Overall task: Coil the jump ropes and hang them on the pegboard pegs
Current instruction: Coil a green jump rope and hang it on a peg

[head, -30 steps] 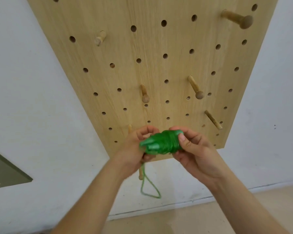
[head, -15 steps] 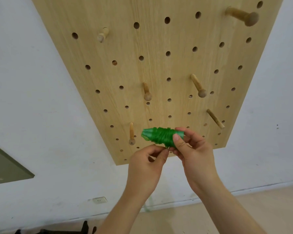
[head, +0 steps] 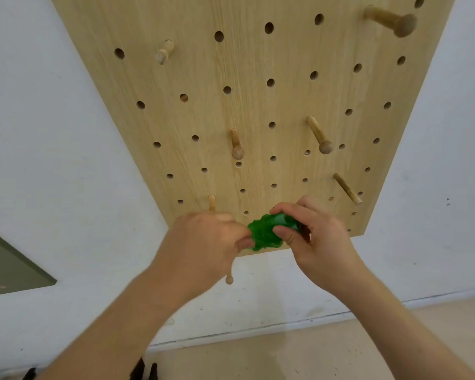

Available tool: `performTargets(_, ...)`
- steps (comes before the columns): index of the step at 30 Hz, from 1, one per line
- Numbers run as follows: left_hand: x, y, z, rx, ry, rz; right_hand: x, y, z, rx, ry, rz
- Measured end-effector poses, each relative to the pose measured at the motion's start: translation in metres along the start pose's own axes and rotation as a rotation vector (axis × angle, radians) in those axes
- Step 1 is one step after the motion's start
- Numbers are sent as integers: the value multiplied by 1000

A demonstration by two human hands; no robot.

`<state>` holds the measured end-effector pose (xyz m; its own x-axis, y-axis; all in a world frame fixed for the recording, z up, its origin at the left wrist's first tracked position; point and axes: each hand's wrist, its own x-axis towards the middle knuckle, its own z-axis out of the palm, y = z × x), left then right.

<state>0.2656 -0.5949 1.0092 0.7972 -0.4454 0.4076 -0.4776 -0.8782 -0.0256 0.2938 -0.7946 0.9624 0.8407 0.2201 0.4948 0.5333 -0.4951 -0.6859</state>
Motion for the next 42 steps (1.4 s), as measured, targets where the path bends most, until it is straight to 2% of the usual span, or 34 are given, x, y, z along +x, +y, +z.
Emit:
performTargets(3,11,-10,-18,-209,-59,-93,3,-5,-17,98,-100,0)
performTargets(6,20,-12,-23,-484,-178,-247,6,-7,-28,192,-290,-6)
performTargets(9,26,-9,-27,-751,-278,-307,10,-11,-38,471,-422,16)
performTargets(11,26,-9,-25,-1032,-263,-328,12,-11,-41,722,-401,89)
performTargets(14,20,0,-8,-1350,-68,-438,9,-2,-30,992,-316,194)
performTargets(17,12,14,10,-1431,115,-524,3,2,-14,1216,-209,309)
performTargets(19,4,18,15,-1447,130,-532,-1,1,-6,1346,-133,365)
performTargets(22,-9,25,16,-1468,74,-415,-3,-4,2,1392,-3,391)
performTargets(25,-9,37,14,-1541,112,-390,-10,-11,13,1372,83,395)
performTargets(28,-7,38,12,-1414,168,-588,-17,-15,15,1166,77,436)
performTargets(30,-11,27,10,-1264,98,-584,-18,-16,1,777,-20,410)
performTargets(32,-14,20,7,-1170,9,-509,-14,-22,-19,398,-178,272)
performTargets(35,-10,25,3,-1175,-40,-462,-3,-34,-23,79,-493,87)
performTargets(36,-7,29,1,-1196,-39,-484,-1,-35,-17,10,-522,50)
performTargets(38,-4,32,0,-1210,-66,-546,0,-32,-7,-66,-456,15)
performTargets(42,-3,30,1,-1212,-75,-545,-6,-22,1,-83,-314,-3)
